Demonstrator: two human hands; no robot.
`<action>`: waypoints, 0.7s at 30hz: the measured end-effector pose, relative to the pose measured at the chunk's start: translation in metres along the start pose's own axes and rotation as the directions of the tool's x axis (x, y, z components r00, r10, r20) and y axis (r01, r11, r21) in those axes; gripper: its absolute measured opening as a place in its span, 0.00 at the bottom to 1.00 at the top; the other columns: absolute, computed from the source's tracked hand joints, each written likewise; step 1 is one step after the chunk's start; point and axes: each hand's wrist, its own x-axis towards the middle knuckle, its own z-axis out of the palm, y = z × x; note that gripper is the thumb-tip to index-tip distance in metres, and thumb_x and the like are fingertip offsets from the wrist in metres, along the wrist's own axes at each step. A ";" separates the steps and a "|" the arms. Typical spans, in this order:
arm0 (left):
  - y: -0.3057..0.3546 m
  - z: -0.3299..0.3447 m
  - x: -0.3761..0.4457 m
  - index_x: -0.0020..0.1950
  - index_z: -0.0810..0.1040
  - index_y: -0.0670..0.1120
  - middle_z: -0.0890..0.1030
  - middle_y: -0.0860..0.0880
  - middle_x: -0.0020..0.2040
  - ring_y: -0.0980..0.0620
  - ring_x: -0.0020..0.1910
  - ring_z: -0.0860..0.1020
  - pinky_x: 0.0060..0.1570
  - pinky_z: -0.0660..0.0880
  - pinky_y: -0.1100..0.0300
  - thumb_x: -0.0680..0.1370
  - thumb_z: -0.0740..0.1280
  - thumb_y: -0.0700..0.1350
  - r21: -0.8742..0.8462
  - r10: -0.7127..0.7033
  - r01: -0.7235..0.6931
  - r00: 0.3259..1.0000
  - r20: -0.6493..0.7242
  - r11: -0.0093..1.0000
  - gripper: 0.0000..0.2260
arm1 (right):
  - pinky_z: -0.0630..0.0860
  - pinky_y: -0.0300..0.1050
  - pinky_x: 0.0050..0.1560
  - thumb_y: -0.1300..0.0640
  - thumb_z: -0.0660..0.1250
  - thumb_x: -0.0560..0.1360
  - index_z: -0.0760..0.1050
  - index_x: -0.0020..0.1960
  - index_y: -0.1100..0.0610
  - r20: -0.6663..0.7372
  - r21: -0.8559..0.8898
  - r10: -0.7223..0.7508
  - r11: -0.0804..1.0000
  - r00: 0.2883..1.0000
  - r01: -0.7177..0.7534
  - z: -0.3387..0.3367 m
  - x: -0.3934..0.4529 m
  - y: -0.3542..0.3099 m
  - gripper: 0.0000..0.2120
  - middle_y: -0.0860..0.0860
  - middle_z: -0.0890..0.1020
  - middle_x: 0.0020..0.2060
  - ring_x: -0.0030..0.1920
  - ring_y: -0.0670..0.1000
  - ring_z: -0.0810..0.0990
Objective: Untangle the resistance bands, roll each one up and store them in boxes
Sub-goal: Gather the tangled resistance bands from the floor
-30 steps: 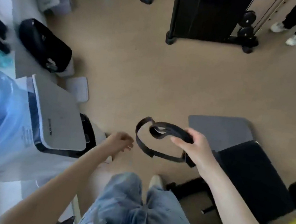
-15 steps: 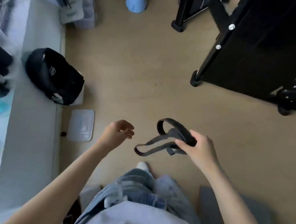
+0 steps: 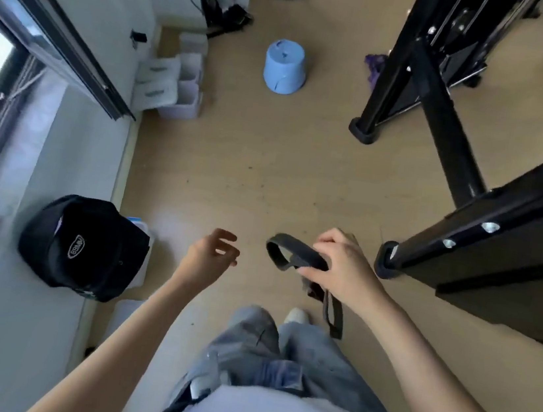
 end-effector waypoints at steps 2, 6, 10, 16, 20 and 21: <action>0.030 -0.017 0.045 0.63 0.71 0.44 0.79 0.45 0.50 0.48 0.44 0.80 0.45 0.74 0.60 0.76 0.65 0.35 -0.044 0.055 -0.054 0.998 0.020 0.998 0.16 | 0.59 0.40 0.46 0.55 0.72 0.72 0.79 0.48 0.60 0.052 0.044 -0.075 0.996 0.996 0.073 -0.020 0.066 -0.017 0.10 0.49 0.70 0.47 0.53 0.50 0.67; 0.085 -0.050 0.156 0.67 0.65 0.51 0.73 0.44 0.60 0.48 0.58 0.74 0.59 0.72 0.55 0.73 0.69 0.32 -0.059 0.257 -0.252 0.959 0.119 0.966 0.27 | 0.59 0.39 0.39 0.56 0.73 0.70 0.79 0.45 0.62 -0.023 0.136 -0.161 0.977 0.987 0.162 -0.058 0.203 -0.041 0.10 0.51 0.71 0.42 0.44 0.50 0.69; 0.145 -0.081 0.285 0.59 0.70 0.41 0.75 0.42 0.51 0.48 0.51 0.72 0.53 0.70 0.54 0.75 0.64 0.29 -0.191 0.278 -0.253 0.953 0.120 0.948 0.15 | 0.68 0.43 0.39 0.57 0.75 0.68 0.76 0.40 0.66 -0.110 0.194 -0.095 0.974 0.989 0.115 -0.101 0.342 -0.036 0.12 0.56 0.74 0.38 0.39 0.54 0.74; 0.241 -0.137 0.458 0.62 0.68 0.36 0.75 0.40 0.45 0.47 0.42 0.73 0.45 0.73 0.53 0.77 0.58 0.28 -0.167 0.216 -0.198 0.972 0.096 0.966 0.14 | 0.69 0.24 0.45 0.69 0.70 0.71 0.76 0.59 0.65 -0.047 0.419 0.191 0.895 0.980 -0.154 -0.163 0.508 -0.010 0.17 0.51 0.77 0.47 0.45 0.43 0.77; 0.277 -0.169 0.575 0.59 0.68 0.43 0.78 0.41 0.47 0.44 0.40 0.78 0.39 0.78 0.56 0.79 0.59 0.33 -0.265 -0.021 0.018 1.000 -0.009 0.964 0.11 | 0.74 0.47 0.58 0.65 0.67 0.74 0.74 0.61 0.60 0.055 0.460 0.356 0.821 0.933 -0.340 -0.189 0.607 0.011 0.16 0.52 0.78 0.54 0.55 0.52 0.78; 0.281 -0.177 0.608 0.58 0.68 0.44 0.77 0.41 0.46 0.46 0.38 0.78 0.38 0.78 0.56 0.78 0.61 0.34 -0.293 -0.097 0.076 0.994 -0.058 0.953 0.11 | 0.74 0.50 0.59 0.65 0.66 0.74 0.75 0.59 0.60 0.062 0.494 0.383 0.791 0.922 -0.362 -0.195 0.635 0.017 0.13 0.53 0.79 0.54 0.53 0.53 0.78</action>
